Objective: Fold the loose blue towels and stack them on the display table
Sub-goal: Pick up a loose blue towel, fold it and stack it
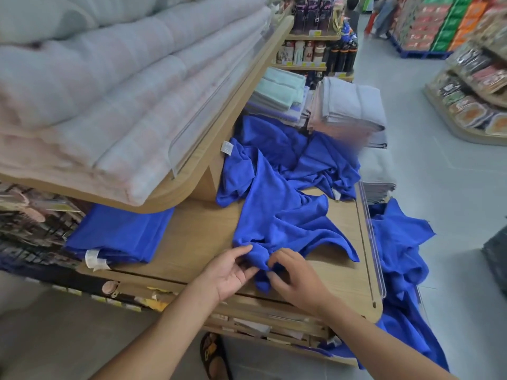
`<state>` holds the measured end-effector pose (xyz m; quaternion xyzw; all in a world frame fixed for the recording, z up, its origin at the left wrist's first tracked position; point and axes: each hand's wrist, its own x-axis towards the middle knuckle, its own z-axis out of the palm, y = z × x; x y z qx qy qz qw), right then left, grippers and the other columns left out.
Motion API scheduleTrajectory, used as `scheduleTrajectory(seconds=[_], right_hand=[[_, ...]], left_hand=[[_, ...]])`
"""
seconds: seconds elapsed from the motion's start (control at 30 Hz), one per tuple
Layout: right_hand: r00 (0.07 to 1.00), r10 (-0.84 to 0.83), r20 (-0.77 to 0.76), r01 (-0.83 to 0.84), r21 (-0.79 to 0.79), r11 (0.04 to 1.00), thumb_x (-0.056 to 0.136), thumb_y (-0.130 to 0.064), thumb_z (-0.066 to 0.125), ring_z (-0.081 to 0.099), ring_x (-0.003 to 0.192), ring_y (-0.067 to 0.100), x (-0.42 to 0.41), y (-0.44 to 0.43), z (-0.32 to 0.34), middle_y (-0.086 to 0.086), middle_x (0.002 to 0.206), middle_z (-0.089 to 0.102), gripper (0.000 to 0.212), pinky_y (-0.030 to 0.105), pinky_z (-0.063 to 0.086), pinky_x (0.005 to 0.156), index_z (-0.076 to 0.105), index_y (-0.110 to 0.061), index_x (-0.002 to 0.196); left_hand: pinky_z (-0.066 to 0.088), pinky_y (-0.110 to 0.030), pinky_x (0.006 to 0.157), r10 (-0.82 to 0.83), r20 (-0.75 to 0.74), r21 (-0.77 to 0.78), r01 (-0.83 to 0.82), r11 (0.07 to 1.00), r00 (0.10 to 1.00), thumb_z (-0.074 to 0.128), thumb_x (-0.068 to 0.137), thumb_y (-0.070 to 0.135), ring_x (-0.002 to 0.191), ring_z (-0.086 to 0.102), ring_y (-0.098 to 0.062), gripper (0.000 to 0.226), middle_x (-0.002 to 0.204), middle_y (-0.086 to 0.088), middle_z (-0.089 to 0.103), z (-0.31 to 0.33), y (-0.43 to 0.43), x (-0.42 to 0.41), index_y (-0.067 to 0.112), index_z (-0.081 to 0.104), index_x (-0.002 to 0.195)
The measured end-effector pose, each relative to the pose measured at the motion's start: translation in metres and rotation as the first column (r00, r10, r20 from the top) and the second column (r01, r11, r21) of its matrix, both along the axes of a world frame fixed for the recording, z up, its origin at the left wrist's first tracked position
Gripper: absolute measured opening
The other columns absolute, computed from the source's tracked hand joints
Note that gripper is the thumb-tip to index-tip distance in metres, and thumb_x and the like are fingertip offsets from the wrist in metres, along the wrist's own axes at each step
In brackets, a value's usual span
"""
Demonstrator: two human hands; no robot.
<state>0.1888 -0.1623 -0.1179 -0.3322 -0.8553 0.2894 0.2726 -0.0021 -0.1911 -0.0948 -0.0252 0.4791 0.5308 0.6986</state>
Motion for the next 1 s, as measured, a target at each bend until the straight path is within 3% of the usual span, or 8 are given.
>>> scheduleTrajectory(seconds=[0.13, 0.33, 0.47, 0.53, 0.63, 0.77, 0.9, 1.0], right_hand=[[1.0, -0.015, 0.026, 0.017, -0.049, 0.999, 0.079, -0.02, 0.062, 0.048, 0.076, 0.005, 0.002, 0.0, 0.001, -0.016, 0.08, 0.053, 0.019, 0.019, 0.038, 0.074, 0.048, -0.033, 0.082], [0.993, 0.0, 0.119, 0.0, 0.0, 1.0, 0.07, -0.024, 0.059, 0.035, 0.07, 0.01, 0.0, -0.001, -0.002, -0.012, 0.075, 0.039, 0.03, 0.014, 0.027, 0.071, 0.032, -0.036, 0.077], [0.99, 0.007, 0.141, -0.01, 0.023, 1.0, 0.068, -0.023, 0.058, 0.032, 0.07, 0.005, -0.001, 0.0, -0.004, -0.009, 0.071, 0.039, 0.027, 0.019, 0.028, 0.07, 0.033, -0.031, 0.072], [0.988, 0.013, 0.156, -0.017, 0.026, 0.999, 0.068, -0.023, 0.058, 0.033, 0.071, 0.004, -0.001, 0.001, -0.003, -0.008, 0.069, 0.041, 0.024, 0.018, 0.028, 0.071, 0.034, -0.029, 0.071], [0.986, 0.015, 0.166, -0.021, 0.037, 0.999, 0.068, -0.024, 0.056, 0.034, 0.072, 0.006, -0.001, 0.002, -0.004, -0.008, 0.068, 0.042, 0.022, 0.019, 0.029, 0.071, 0.035, -0.028, 0.069], [0.987, 0.013, 0.16, -0.018, 0.026, 1.0, 0.069, -0.024, 0.057, 0.037, 0.071, 0.006, -0.001, 0.001, -0.006, -0.01, 0.067, 0.04, 0.023, 0.02, 0.029, 0.07, 0.034, -0.028, 0.068], [0.988, 0.005, 0.157, -0.008, 0.014, 1.0, 0.069, -0.025, 0.057, 0.038, 0.07, 0.007, 0.0, 0.002, -0.007, -0.01, 0.068, 0.042, 0.021, 0.019, 0.029, 0.069, 0.036, -0.028, 0.068], [0.989, 0.011, 0.149, -0.013, 0.008, 1.0, 0.07, -0.026, 0.057, 0.039, 0.071, 0.006, 0.0, 0.002, -0.006, -0.01, 0.068, 0.042, 0.022, 0.019, 0.029, 0.069, 0.036, -0.029, 0.068]], left_hand=[[0.061, -0.036, 0.06, -0.09, 0.018, 0.034, 0.089, 0.995, 0.996, 0.064, 0.09, 0.017, 0.072, 0.073, -0.028, 0.02, 0.085, -0.018, 0.072, 0.004, 0.009, -0.002, 0.002, 0.071, 0.101], [0.048, -0.048, 0.106, -0.131, -0.11, 0.217, 0.152, 0.964, 0.985, 0.06, 0.092, 0.03, 0.114, 0.064, -0.038, 0.045, 0.122, -0.026, 0.066, 0.031, 0.048, -0.009, -0.002, 0.065, 0.123], [0.056, -0.046, 0.093, -0.15, -0.055, 0.29, 0.16, 0.944, 0.987, 0.056, 0.096, 0.032, 0.112, 0.069, -0.036, 0.038, 0.12, -0.023, 0.071, 0.047, 0.071, -0.021, 0.002, 0.076, 0.108], [0.053, -0.047, 0.099, -0.146, -0.073, 0.311, 0.162, 0.937, 0.987, 0.059, 0.094, 0.03, 0.117, 0.067, -0.037, 0.037, 0.127, -0.024, 0.067, 0.054, 0.078, -0.028, 0.002, 0.077, 0.11], [0.053, -0.045, 0.1, -0.074, -0.074, 0.403, 0.098, 0.91, 0.994, 0.068, 0.087, 0.028, 0.122, 0.064, -0.034, 0.041, 0.132, -0.019, 0.066, 0.064, 0.089, -0.042, 0.007, 0.073, 0.122], [0.045, -0.048, 0.11, -0.077, -0.011, 0.459, 0.074, 0.885, 0.997, 0.06, 0.096, 0.036, 0.136, 0.052, -0.035, 0.06, 0.147, -0.019, 0.053, 0.072, 0.096, -0.06, 0.009, 0.049, 0.149], [0.055, -0.044, 0.097, -0.128, -0.169, 0.321, 0.177, 0.93, 0.977, 0.07, 0.089, 0.036, 0.12, 0.065, -0.034, 0.046, 0.127, -0.02, 0.068, 0.079, 0.093, -0.071, 0.006, 0.071, 0.124], [0.059, -0.032, 0.082, -0.02, -0.267, 0.307, 0.105, 0.946, 0.964, 0.055, 0.095, 0.021, 0.095, 0.072, -0.022, 0.027, 0.092, -0.006, 0.076, 0.081, 0.093, -0.075, 0.013, 0.079, 0.086]])
